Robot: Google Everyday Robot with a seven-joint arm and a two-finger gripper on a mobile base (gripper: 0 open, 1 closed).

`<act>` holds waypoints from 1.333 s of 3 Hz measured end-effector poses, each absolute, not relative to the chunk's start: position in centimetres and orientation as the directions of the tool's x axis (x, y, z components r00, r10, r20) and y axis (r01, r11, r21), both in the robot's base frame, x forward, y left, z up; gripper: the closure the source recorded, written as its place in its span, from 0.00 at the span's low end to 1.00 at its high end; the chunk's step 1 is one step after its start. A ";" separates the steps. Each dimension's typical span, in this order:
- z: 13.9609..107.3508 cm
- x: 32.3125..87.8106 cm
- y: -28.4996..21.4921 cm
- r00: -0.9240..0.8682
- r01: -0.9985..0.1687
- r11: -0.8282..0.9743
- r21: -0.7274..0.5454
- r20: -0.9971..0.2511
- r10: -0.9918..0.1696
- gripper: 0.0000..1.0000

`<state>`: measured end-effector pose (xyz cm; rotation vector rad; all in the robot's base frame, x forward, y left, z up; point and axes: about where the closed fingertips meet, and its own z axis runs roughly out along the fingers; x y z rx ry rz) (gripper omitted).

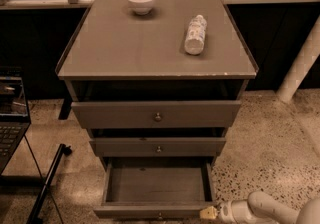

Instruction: Close bottom drawer

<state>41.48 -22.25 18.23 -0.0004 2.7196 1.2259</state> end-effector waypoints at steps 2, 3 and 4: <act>16.6 44.4 -22.4 -0.991 -0.066 0.655 0.753 -0.127 0.046 1.00; 16.2 47.4 -22.5 -0.992 -0.066 0.672 0.738 -0.124 0.039 1.00; 17.4 50.9 -22.4 -0.985 -0.085 0.703 0.706 -0.167 0.048 1.00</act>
Offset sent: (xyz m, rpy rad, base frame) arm 0.0659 -0.0060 -0.0189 0.0035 0.0058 0.0400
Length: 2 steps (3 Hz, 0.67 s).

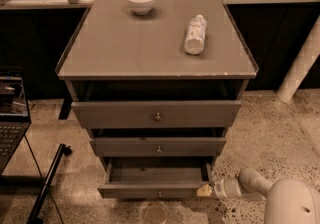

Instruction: Close bottom drawer

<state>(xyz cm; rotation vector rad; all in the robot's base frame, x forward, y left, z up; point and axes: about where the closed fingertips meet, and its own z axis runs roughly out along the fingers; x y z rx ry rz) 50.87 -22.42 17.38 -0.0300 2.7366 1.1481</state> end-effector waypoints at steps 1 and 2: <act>18.7 54.0 -22.6 -0.972 -0.092 0.735 0.672 -0.219 0.079 1.00; 20.8 57.8 -22.1 -0.951 -0.118 0.774 0.623 -0.294 0.092 1.00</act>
Offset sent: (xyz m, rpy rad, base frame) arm 0.0997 0.0018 0.0552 -0.1401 -0.1823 -0.0916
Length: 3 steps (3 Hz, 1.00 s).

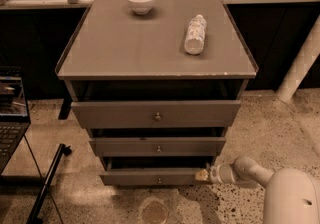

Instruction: Close bottom drawer

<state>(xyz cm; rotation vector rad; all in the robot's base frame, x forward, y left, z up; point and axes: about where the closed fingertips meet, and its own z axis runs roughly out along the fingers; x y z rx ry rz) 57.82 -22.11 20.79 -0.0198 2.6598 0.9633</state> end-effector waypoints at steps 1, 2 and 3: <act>20.8 57.8 -22.1 -0.951 -0.118 0.774 0.623 -0.294 0.092 1.00; 20.5 56.0 -22.3 -0.950 -0.090 0.767 0.636 -0.285 0.125 1.00; 19.4 55.0 -23.1 -0.947 -0.040 0.756 0.653 -0.266 0.179 1.00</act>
Offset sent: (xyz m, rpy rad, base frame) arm -0.0439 -0.0112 -0.0053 0.0360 0.0139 -0.0820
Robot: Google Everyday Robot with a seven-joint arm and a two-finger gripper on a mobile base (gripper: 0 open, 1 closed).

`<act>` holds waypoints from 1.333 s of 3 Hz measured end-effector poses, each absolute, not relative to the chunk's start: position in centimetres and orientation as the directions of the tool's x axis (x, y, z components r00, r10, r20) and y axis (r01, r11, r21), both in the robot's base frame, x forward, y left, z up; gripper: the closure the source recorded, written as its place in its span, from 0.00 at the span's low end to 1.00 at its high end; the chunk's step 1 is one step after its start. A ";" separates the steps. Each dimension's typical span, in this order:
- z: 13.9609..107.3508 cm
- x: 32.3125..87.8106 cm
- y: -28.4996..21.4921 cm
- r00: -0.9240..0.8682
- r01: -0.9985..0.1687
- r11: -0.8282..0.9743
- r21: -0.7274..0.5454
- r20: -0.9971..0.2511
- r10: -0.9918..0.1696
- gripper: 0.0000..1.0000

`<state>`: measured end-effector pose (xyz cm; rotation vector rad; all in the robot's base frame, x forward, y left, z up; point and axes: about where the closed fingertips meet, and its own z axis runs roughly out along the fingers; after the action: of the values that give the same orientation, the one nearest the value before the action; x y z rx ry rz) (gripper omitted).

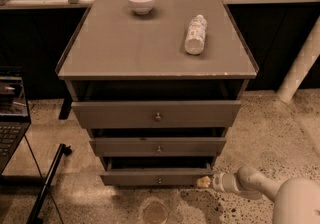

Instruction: Close bottom drawer

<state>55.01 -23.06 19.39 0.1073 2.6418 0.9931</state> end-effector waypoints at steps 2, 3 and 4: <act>18.1 57.3 -22.3 -0.946 -0.032 0.773 0.633 -0.269 0.181 1.00; 17.7 59.0 -21.8 -0.943 -0.032 0.782 0.622 -0.277 0.182 1.00; 18.3 60.7 -21.8 -0.931 -0.037 0.790 0.612 -0.308 0.195 1.00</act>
Offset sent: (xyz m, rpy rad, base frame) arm 0.0513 0.0072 -0.0168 -0.0569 -0.0111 -0.0201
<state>60.75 -21.82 18.30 0.1204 2.6239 0.9070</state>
